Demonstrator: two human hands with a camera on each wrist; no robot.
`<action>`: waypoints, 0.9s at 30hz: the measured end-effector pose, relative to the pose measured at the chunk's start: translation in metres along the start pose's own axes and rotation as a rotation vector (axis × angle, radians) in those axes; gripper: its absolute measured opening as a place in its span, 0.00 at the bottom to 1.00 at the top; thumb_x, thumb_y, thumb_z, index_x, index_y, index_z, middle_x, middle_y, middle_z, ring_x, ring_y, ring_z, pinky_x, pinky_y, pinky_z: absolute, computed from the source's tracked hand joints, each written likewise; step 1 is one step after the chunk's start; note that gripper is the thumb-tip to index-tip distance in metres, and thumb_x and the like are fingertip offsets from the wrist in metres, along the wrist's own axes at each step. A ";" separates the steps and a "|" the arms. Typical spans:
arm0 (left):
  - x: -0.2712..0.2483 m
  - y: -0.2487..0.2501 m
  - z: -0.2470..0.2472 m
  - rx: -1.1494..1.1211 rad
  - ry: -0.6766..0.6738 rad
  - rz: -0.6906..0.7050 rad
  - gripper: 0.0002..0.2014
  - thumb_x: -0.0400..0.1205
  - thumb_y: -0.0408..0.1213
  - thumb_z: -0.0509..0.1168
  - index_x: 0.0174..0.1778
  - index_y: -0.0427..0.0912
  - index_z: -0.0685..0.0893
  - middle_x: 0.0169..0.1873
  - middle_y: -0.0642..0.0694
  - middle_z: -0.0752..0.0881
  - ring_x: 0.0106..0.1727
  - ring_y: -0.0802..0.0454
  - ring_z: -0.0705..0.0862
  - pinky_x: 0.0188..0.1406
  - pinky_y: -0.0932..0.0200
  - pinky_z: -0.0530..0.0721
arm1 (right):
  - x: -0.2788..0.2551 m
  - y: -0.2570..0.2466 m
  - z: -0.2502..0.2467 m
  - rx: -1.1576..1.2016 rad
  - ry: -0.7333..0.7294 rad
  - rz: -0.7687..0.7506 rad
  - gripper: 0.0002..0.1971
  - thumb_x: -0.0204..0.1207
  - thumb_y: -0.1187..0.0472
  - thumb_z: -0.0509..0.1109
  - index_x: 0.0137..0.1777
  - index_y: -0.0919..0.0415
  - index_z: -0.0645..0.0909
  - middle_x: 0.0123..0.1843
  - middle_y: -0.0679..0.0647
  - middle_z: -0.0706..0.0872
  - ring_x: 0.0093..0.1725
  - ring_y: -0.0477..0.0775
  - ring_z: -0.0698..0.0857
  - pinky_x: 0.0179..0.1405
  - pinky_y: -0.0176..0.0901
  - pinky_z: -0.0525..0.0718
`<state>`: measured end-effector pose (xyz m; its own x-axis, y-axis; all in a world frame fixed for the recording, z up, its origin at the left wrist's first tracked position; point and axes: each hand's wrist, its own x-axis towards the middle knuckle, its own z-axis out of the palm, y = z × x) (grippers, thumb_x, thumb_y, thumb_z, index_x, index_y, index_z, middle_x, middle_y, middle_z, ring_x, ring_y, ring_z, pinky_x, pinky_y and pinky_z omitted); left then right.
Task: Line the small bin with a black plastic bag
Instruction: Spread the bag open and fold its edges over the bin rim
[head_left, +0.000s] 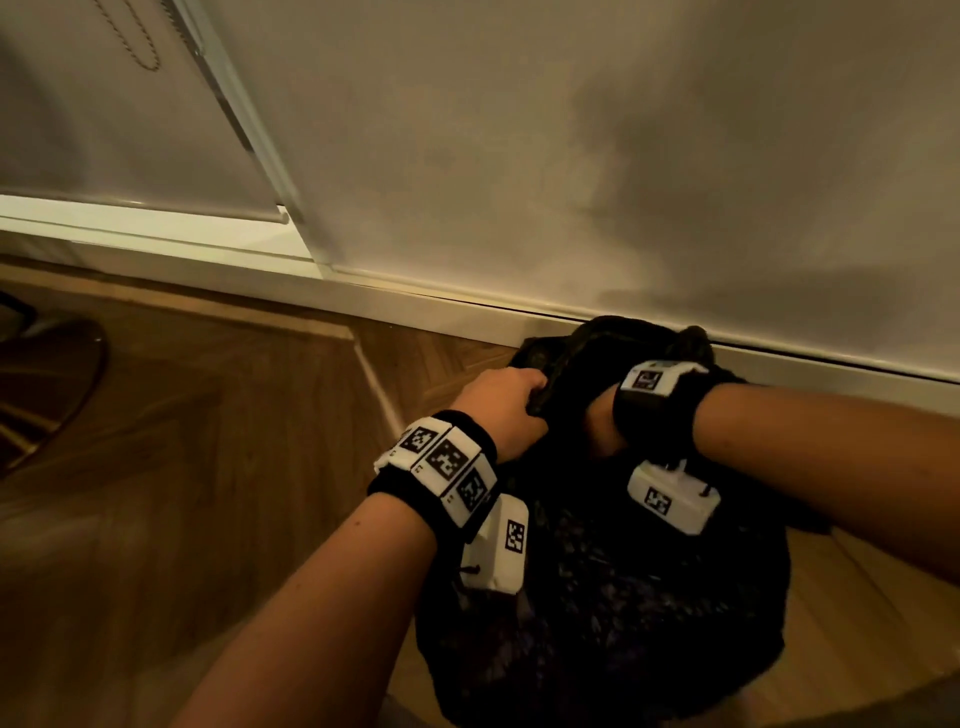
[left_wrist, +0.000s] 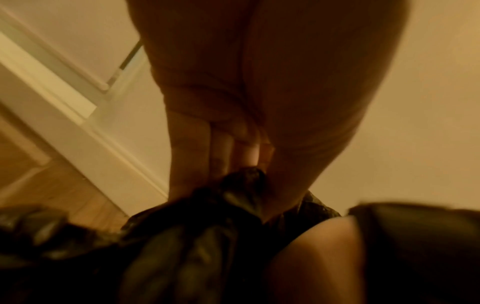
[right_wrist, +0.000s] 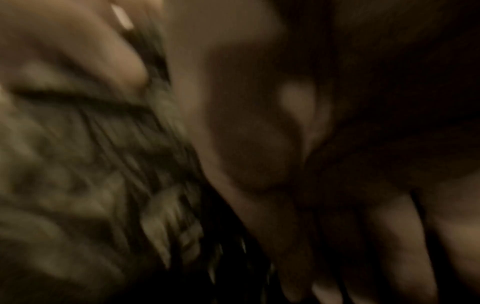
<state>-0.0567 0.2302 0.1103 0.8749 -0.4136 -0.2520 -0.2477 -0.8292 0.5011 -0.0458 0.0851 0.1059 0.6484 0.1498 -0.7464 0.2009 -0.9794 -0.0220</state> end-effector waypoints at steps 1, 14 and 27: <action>0.002 -0.008 -0.001 -0.020 0.005 -0.037 0.17 0.77 0.37 0.67 0.62 0.43 0.82 0.57 0.42 0.85 0.58 0.43 0.83 0.53 0.56 0.81 | 0.004 -0.002 -0.006 0.044 0.040 -0.022 0.15 0.74 0.71 0.64 0.61 0.72 0.78 0.58 0.71 0.81 0.66 0.65 0.76 0.61 0.33 0.75; 0.042 -0.099 -0.012 -0.263 0.079 -0.384 0.23 0.79 0.43 0.69 0.68 0.38 0.79 0.58 0.40 0.86 0.55 0.41 0.87 0.56 0.45 0.86 | 0.019 0.031 0.024 0.089 0.286 -0.415 0.25 0.81 0.39 0.59 0.75 0.48 0.72 0.69 0.49 0.82 0.65 0.53 0.81 0.64 0.47 0.79; 0.003 -0.061 0.023 0.644 -0.090 0.101 0.16 0.85 0.51 0.53 0.67 0.61 0.77 0.62 0.58 0.83 0.72 0.58 0.73 0.81 0.43 0.36 | 0.036 0.028 0.045 -0.236 0.614 -0.355 0.13 0.85 0.48 0.53 0.60 0.52 0.74 0.53 0.51 0.87 0.55 0.57 0.85 0.53 0.47 0.72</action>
<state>-0.0483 0.2711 0.0603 0.8029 -0.5080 -0.3118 -0.5510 -0.8322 -0.0629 -0.0498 0.0573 0.0481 0.7948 0.5680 -0.2135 0.5819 -0.8133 0.0025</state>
